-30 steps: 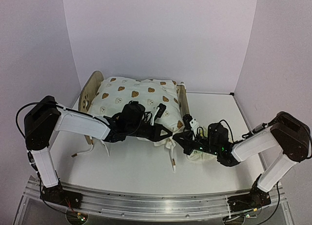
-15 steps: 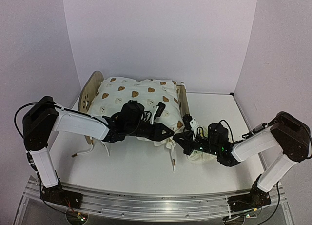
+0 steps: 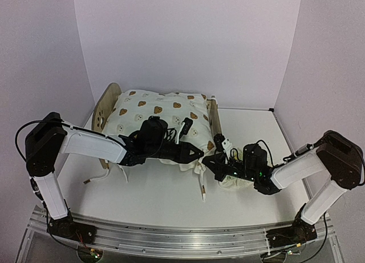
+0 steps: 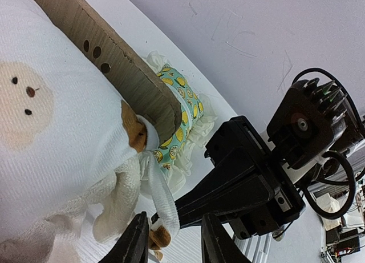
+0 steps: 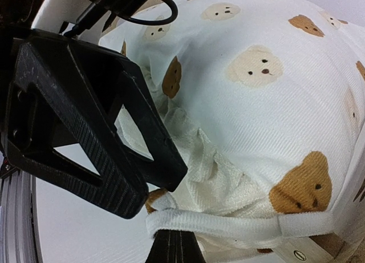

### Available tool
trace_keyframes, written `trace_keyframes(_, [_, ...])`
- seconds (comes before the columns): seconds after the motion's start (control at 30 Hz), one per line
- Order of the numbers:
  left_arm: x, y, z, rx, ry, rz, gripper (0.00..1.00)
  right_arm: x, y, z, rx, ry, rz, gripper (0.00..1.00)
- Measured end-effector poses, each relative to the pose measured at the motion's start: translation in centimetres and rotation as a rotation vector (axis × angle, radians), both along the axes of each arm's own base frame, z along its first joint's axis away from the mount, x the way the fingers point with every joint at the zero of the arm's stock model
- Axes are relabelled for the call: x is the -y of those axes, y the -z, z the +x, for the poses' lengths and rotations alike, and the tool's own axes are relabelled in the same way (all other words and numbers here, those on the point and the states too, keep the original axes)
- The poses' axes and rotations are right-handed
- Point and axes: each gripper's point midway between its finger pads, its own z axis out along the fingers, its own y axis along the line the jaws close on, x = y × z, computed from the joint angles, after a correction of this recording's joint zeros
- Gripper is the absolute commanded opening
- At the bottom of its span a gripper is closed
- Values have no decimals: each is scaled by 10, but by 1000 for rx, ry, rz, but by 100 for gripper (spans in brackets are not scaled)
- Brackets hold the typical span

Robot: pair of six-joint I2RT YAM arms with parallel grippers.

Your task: Set up the pet bed

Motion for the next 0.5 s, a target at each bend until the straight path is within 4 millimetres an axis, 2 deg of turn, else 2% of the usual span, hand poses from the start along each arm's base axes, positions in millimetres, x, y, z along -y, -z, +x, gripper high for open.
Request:
trace_keyframes(0.17, [-1, 1, 1, 2, -8, 4, 30, 0, 0, 0, -1, 0, 1, 0])
trace_keyframes(0.37, [-1, 3, 2, 0, -14, 13, 32, 0, 0, 0, -1, 0, 1, 0])
trace_keyframes(0.5, [-1, 4, 2, -1, -14, 15, 27, 0, 0, 0, -2, -1, 1, 0])
